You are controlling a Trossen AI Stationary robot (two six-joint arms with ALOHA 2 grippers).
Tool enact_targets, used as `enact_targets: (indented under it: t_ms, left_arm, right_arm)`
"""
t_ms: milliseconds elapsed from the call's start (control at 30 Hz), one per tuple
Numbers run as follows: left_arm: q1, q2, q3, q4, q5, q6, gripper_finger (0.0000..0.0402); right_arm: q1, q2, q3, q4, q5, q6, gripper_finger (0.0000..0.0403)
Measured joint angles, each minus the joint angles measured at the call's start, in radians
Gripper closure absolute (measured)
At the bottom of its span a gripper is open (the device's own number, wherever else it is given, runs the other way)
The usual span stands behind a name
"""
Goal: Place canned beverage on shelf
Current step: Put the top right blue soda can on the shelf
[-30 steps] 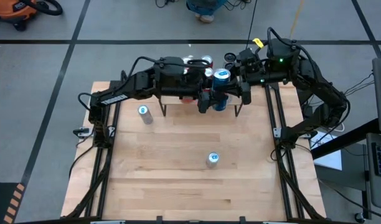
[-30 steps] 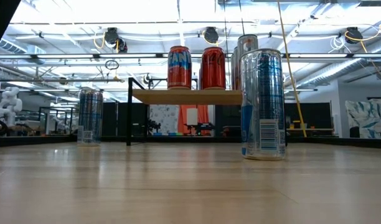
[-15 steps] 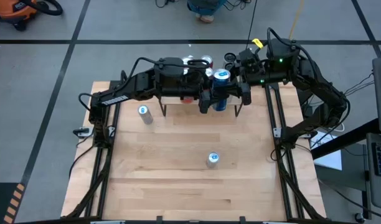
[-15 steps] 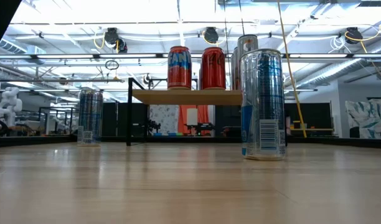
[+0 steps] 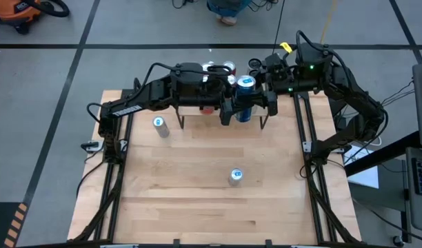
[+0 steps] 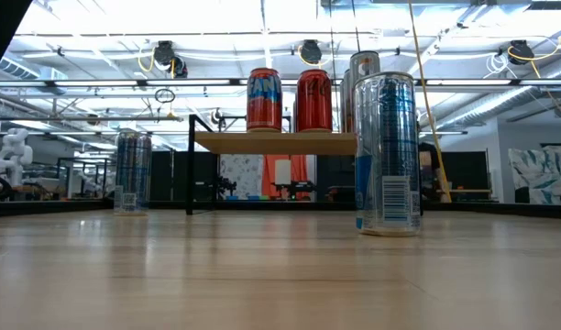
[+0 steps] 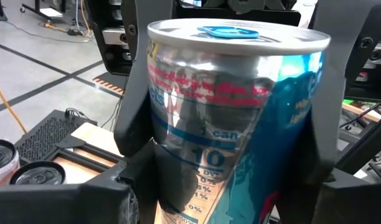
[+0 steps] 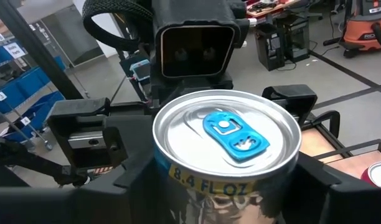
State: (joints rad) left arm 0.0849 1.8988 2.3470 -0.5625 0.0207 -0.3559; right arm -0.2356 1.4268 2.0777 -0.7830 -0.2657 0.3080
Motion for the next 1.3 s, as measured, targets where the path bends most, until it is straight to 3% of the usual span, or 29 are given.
enact_targets:
  t_ms: [367, 700, 1000, 1300]
  left_arm:
    - [0.0, -0.025, 0.0, -0.004, -0.005, 0.029, 0.0174]
    - [0.038, -0.078, 0.0, -0.024, 0.035, 0.194, 0.0174]
    - [0.233, -0.148, 0.002, -0.057, 0.306, 0.291, 0.0175]
    - [0.499, -0.171, 0.002, -0.151, 0.716, 0.379, 0.0175]
  right_arm:
    - [-0.008, -0.056, 0.001, -0.067, 0.002, -0.015, 0.0112]
    - [-0.008, -0.162, 0.001, -0.322, -0.001, -0.081, 0.0095]
    - [-0.005, -0.203, 0.001, -0.418, -0.001, 0.021, 0.0095]
    - [-0.005, -0.199, 0.001, -0.337, 0.002, 0.192, 0.0095]
